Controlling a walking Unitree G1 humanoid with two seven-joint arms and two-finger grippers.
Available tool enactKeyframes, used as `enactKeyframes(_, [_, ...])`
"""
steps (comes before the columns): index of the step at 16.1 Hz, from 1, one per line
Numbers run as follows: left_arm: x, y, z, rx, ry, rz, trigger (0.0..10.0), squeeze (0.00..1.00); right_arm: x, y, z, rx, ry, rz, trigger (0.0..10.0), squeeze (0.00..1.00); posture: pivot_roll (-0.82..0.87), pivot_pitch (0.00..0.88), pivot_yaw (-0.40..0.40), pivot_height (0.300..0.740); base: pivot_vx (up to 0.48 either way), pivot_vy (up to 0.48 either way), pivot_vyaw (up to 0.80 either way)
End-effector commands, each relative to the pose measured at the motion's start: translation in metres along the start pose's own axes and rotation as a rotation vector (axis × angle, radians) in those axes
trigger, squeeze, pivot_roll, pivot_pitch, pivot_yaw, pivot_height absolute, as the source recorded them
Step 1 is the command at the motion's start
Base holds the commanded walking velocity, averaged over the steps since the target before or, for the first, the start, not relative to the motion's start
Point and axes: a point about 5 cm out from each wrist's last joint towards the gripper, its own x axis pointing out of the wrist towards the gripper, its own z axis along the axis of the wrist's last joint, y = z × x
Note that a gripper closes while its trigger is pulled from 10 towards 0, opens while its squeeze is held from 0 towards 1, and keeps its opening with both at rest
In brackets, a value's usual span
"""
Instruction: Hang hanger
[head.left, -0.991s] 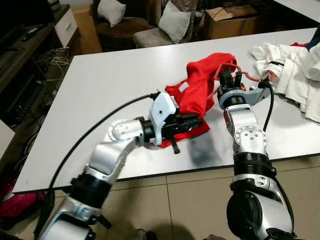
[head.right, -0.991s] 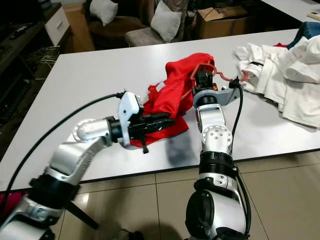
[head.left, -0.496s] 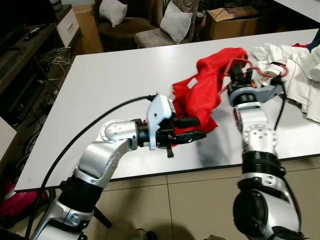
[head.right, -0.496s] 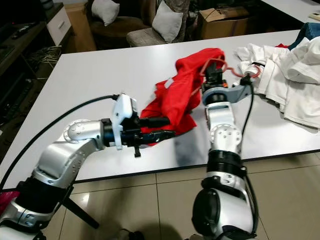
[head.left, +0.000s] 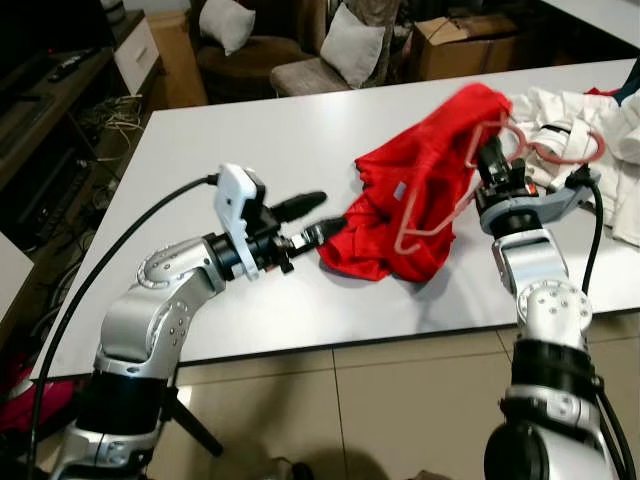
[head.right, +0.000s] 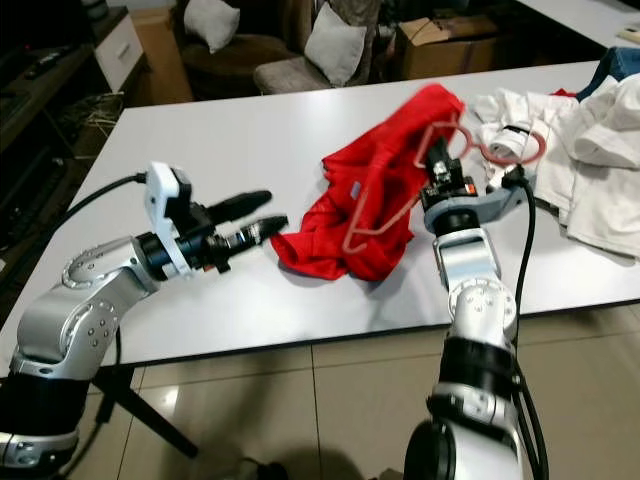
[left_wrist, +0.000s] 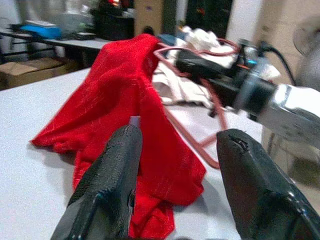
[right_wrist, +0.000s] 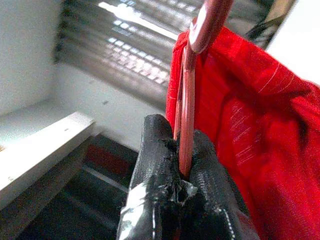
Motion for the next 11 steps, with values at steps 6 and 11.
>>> enactKeyframes(6, [-0.031, 0.021, -0.031, 0.005, 0.042, 0.403, 10.0, 0.00, -0.051, 0.023, -0.013, -0.168, 0.167, 0.160, 10.0, 0.00, -0.17, 0.000, 0.098, 0.740, 0.000, 0.000, 0.00])
enactKeyframes(11, [-0.019, 0.023, -0.031, 0.114, 0.075, 0.396, 10.0, 0.00, -0.063, 0.003, -0.002, -0.305, 0.160, -0.001, 10.0, 0.00, -0.17, 0.000, 0.100, 0.740, 0.000, 0.000, 0.00])
